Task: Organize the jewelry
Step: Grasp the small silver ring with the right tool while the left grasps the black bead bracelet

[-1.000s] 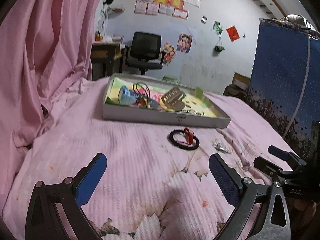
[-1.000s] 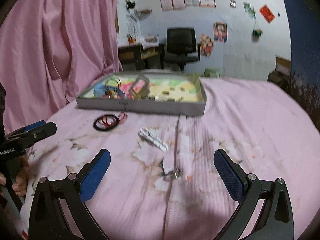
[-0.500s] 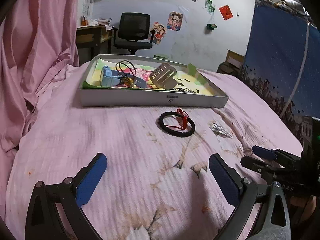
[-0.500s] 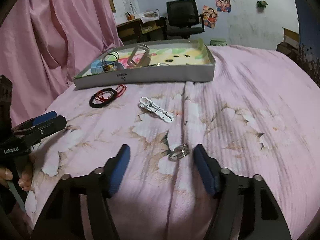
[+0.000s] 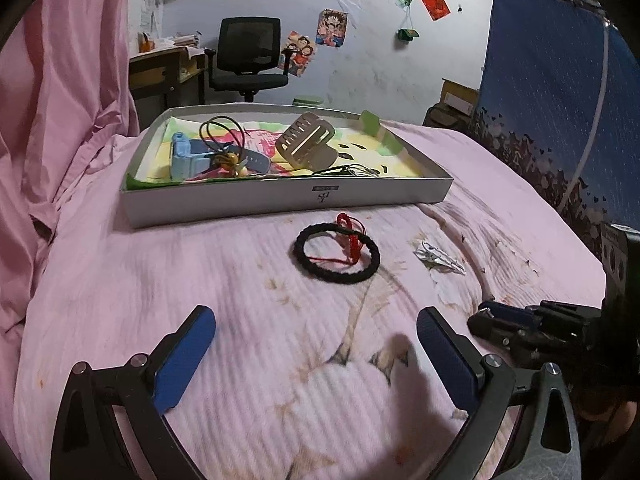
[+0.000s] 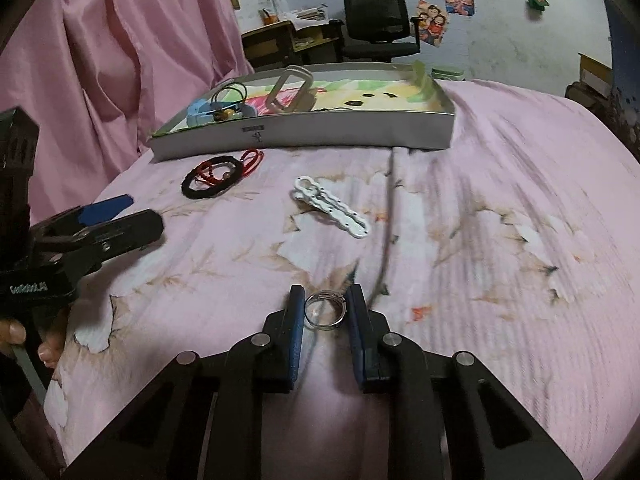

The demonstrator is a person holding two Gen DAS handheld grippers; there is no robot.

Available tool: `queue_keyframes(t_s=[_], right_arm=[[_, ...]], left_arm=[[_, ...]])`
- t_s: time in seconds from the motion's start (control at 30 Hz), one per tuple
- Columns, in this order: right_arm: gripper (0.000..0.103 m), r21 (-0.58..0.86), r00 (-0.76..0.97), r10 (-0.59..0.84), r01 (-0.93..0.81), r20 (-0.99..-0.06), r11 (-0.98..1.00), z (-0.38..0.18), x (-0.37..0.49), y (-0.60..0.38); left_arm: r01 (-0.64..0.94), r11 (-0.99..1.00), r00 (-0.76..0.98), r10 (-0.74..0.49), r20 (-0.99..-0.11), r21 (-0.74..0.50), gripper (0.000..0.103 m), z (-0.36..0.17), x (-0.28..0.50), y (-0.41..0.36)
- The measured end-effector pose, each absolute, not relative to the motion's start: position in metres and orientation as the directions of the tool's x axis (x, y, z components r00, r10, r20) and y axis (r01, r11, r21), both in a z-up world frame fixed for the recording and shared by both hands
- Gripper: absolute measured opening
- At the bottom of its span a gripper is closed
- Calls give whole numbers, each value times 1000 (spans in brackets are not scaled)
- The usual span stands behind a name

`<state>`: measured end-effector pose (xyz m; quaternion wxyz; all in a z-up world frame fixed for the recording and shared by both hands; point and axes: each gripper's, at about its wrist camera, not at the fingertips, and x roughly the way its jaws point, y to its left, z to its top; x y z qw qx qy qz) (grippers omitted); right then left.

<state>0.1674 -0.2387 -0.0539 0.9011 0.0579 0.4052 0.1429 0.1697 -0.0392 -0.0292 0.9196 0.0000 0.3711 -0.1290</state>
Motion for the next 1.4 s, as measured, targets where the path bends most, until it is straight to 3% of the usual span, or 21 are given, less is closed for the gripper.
queue_keyframes(t_s=[0.17, 0.27, 0.47, 0.53, 0.83, 1.2, 1.3, 1.4], right_arm=[[19, 230, 626, 323, -227, -710, 946, -54, 178, -233], [19, 251, 624, 341, -231, -703, 940, -54, 184, -234], [19, 275, 621, 360, -232, -697, 933, -57, 192, -233], [19, 272, 619, 362, -238, -697, 932, -57, 195, -231], [19, 263, 615, 366, -256, -698, 930, -57, 200, -224], [19, 261, 614, 365, -256, -699, 931, -58, 200, -224], [19, 259, 616, 365, -257, -699, 931, -59, 200, -223], [19, 259, 620, 370, -265, -692, 929, -59, 199, -222]], left_arm=[[237, 967, 674, -237, -700, -99, 94, -31, 183, -42], [237, 966, 663, -240, -710, -105, 84, -33, 191, -43], [223, 948, 657, -319, -683, -228, 68, -33, 198, -26], [218, 941, 650, -339, -680, -261, 55, -35, 201, -22], [196, 917, 609, -391, -690, -347, 20, -44, 217, -19], [199, 920, 556, -390, -734, -338, 17, -53, 222, -27], [196, 925, 564, -377, -734, -325, 8, -53, 221, -28], [188, 929, 587, -365, -723, -317, 6, -51, 215, -27]])
